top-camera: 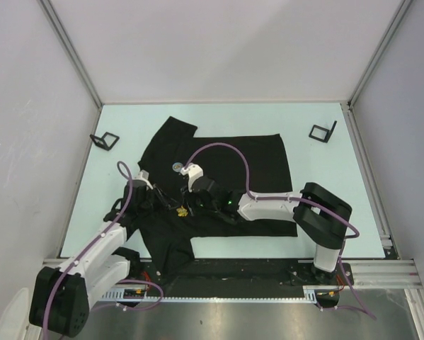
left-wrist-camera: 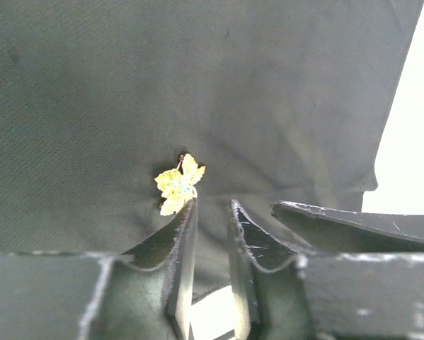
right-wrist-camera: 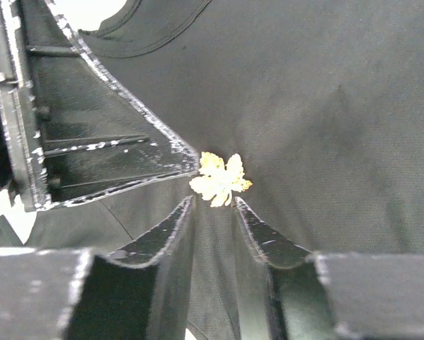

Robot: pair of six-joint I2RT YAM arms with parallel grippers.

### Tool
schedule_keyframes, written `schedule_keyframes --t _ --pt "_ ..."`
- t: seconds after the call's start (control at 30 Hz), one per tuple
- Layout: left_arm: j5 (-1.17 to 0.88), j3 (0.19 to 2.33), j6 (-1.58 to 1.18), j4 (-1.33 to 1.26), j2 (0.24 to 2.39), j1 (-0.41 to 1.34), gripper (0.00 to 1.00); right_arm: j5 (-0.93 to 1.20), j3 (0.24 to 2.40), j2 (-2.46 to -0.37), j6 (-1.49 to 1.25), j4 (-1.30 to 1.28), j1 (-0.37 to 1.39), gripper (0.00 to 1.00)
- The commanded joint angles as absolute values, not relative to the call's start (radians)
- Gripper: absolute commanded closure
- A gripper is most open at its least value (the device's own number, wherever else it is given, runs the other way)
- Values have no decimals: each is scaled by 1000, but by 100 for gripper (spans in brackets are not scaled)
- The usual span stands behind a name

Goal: Remove the brooch from the garment

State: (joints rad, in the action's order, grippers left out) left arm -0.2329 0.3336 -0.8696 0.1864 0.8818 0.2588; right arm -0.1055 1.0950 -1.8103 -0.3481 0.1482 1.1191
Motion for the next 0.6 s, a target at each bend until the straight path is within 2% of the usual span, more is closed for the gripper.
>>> schedule_keyframes --t 0.0,0.17,0.57 --pt "-285 282 -923 49 900 232 69 -120 1137 -1825 -304 155 1132 66" --pt "-308 238 -945 8 922 206 67 -144 1144 -1853 -262 160 1146 62" --pt "-112 245 -965 282 617 187 65 -330 1273 -1988 -152 62 1227 62"
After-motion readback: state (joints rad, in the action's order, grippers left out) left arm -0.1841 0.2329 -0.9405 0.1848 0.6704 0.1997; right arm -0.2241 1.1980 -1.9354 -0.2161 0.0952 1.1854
